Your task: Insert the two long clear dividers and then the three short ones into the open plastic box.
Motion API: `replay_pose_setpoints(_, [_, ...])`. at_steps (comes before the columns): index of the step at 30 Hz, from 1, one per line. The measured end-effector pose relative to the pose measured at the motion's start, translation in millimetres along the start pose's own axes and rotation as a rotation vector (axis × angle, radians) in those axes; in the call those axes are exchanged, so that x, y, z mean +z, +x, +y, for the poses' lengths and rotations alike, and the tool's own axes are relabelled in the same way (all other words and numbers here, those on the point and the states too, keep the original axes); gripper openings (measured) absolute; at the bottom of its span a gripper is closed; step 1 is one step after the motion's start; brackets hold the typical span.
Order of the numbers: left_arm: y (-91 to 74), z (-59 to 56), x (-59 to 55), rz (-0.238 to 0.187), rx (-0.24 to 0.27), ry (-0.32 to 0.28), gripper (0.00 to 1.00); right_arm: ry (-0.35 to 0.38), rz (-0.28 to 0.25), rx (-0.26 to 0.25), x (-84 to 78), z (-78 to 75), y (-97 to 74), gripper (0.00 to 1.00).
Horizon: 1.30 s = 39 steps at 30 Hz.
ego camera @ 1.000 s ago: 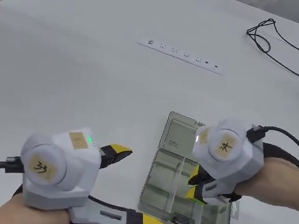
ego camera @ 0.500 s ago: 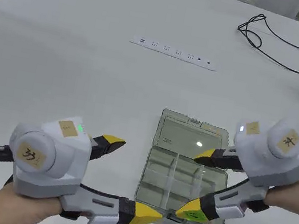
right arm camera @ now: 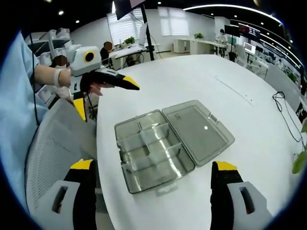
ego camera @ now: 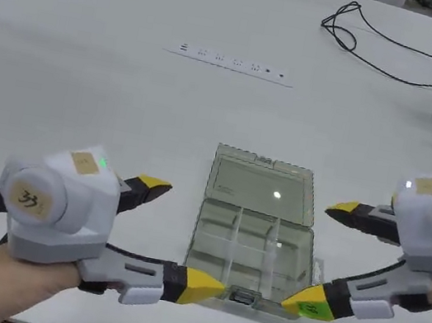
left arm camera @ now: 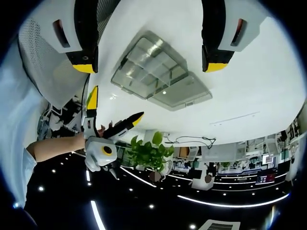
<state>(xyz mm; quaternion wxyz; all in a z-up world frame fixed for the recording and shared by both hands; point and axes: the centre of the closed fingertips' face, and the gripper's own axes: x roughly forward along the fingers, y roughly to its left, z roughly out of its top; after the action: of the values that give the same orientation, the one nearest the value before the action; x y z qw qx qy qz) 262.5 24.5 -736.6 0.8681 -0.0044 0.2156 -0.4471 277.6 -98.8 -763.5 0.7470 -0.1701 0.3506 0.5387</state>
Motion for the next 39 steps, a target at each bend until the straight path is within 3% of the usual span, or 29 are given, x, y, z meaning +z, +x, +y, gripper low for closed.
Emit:
replay_pose_setpoints(7, [3.3,-6.9,4.2,-0.004,-0.016,0.000,0.91,0.031,0.047,-0.050,-28.9,-9.2,-24.0,1.00])
replay_pose_setpoints(16, [2.9,-10.3,11.4,-0.014,-0.021,0.012,0.91,-0.005,0.218,-0.083,-84.7,-22.3,-52.6,0.99])
replay_pose_setpoints(22, [0.9,-10.9,10.0,-0.009,-0.020,0.010,0.90,-0.124,0.374,-0.061,-116.8,-28.6,-62.9,0.89])
replay_pose_setpoints(28, [-3.4,-8.8,6.9,-0.003,-0.010,0.004,0.90,-0.304,0.537,-0.022,-145.3,-37.8,-67.9,0.77])
replay_pose_setpoints(35, [-9.8,-5.6,3.2,-0.003,0.007,-0.004,0.90,-0.334,0.572,0.011,-159.4,-45.2,-67.8,0.57])
replay_pose_setpoints(39, [-11.4,-3.5,0.2,-0.002,0.016,-0.012,0.89,-0.324,0.586,0.018,-163.0,-45.1,-67.6,0.52])
